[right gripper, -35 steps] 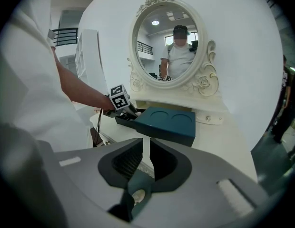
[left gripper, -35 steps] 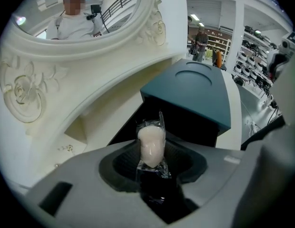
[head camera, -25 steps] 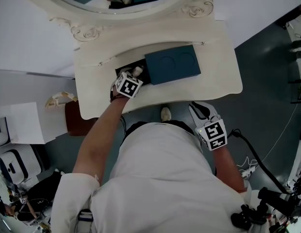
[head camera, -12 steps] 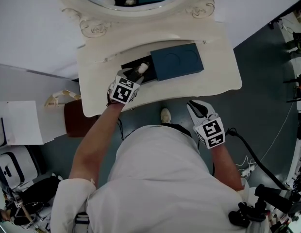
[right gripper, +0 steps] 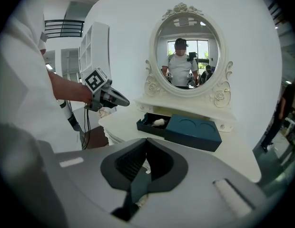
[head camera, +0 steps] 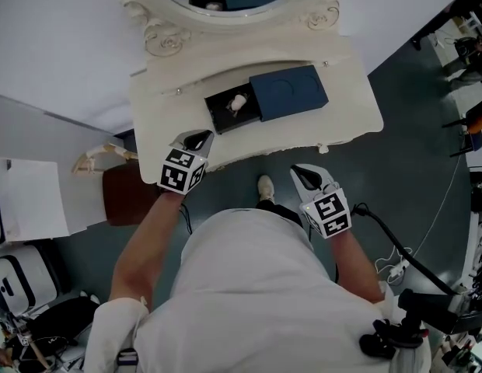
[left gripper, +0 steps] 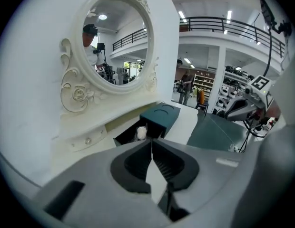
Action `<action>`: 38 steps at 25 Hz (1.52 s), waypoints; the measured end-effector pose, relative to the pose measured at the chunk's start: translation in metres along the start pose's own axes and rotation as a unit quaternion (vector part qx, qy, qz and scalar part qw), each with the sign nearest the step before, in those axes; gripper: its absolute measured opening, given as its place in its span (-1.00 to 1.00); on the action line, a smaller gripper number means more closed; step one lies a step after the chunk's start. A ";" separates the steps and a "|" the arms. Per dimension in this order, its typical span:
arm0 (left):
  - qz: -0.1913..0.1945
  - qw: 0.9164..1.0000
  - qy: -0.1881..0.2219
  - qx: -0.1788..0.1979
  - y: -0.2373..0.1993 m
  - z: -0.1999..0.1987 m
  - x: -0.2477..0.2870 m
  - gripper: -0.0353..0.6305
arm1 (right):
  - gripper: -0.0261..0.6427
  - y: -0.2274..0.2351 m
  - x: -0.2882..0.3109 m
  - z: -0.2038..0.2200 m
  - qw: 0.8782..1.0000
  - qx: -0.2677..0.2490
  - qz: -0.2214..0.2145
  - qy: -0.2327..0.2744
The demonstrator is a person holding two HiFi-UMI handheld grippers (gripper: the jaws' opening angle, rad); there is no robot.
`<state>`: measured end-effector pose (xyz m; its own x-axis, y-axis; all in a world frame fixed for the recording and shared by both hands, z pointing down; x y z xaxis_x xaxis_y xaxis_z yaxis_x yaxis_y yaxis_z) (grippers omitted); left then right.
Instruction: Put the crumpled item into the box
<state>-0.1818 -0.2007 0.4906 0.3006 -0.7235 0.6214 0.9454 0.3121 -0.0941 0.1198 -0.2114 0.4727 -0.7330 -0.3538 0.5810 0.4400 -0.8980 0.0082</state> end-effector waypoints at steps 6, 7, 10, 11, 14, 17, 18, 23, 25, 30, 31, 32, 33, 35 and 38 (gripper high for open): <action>0.035 0.998 0.039 -0.016 0.020 0.029 -0.067 -0.89 | -0.92 -0.062 -0.010 0.003 1.000 0.004 0.009 0.002; 0.043 0.998 0.044 -0.018 0.024 0.034 -0.077 -0.89 | -0.92 -0.072 -0.013 0.004 1.000 0.006 0.011 0.002; 0.073 0.995 0.058 -0.022 0.038 0.048 -0.105 -0.89 | -0.92 -0.099 -0.018 0.008 1.000 0.012 0.016 0.002; 0.085 0.994 0.063 -0.023 0.043 0.052 -0.113 -0.89 | -0.92 -0.108 -0.020 0.009 1.000 0.014 0.017 0.002; 0.115 0.991 0.072 -0.023 0.058 0.065 -0.136 -0.89 | -0.92 -0.132 -0.025 0.013 1.000 0.016 0.018 -0.001; 0.144 0.986 0.078 -0.020 0.072 0.076 -0.155 -0.89 | -0.92 -0.151 -0.029 0.016 1.000 0.015 0.019 -0.003; 0.151 0.985 0.080 -0.019 0.076 0.079 -0.160 -0.89 | -0.92 -0.157 -0.030 0.016 1.000 0.014 0.020 -0.002; 0.171 0.982 0.083 -0.004 0.091 0.089 -0.181 -0.89 | -0.92 -0.176 -0.036 0.013 1.000 0.010 0.022 -0.002; 0.173 0.981 0.083 0.008 0.096 0.091 -0.186 -0.89 | -0.92 -0.182 -0.037 0.013 1.000 0.009 0.022 0.000; 0.182 0.980 0.080 0.016 0.103 0.102 -0.195 -0.89 | -0.92 -0.197 -0.038 0.014 1.000 0.006 0.022 0.000; 0.183 0.980 0.078 0.016 0.104 0.105 -0.196 -0.89 | -0.92 -0.200 -0.038 0.015 1.000 0.005 0.021 -0.001; 0.184 0.980 0.078 0.017 0.105 0.107 -0.197 -0.89 | -0.92 -0.202 -0.039 0.015 1.000 0.004 0.021 -0.002; 0.185 0.980 0.077 0.017 0.106 0.109 -0.198 -0.89 | -0.92 -0.203 -0.039 0.015 1.000 0.003 0.021 -0.002; 0.186 0.979 0.077 0.017 0.107 0.113 -0.201 -0.89 | -0.92 -0.207 -0.039 0.015 1.000 0.000 0.022 -0.003; 0.186 0.979 0.078 0.015 0.107 0.116 -0.207 -0.89 | -0.92 -0.212 -0.040 0.013 1.000 -0.005 0.022 -0.003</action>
<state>-0.1573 0.0538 0.4425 0.6414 -0.6409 0.4218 0.7633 0.5885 -0.2665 0.0630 -0.0038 0.4582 -0.7104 -0.3910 0.5852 0.4660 -0.8844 -0.0253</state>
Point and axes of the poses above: the fingertips, and each gripper's own axes: x forward along the fingers, y to its right, z out of its underside, the point moved 8 cm from there along -x, backward along the fingers, and after that the axes turned 1 degree about z, right-handed, at the moved point
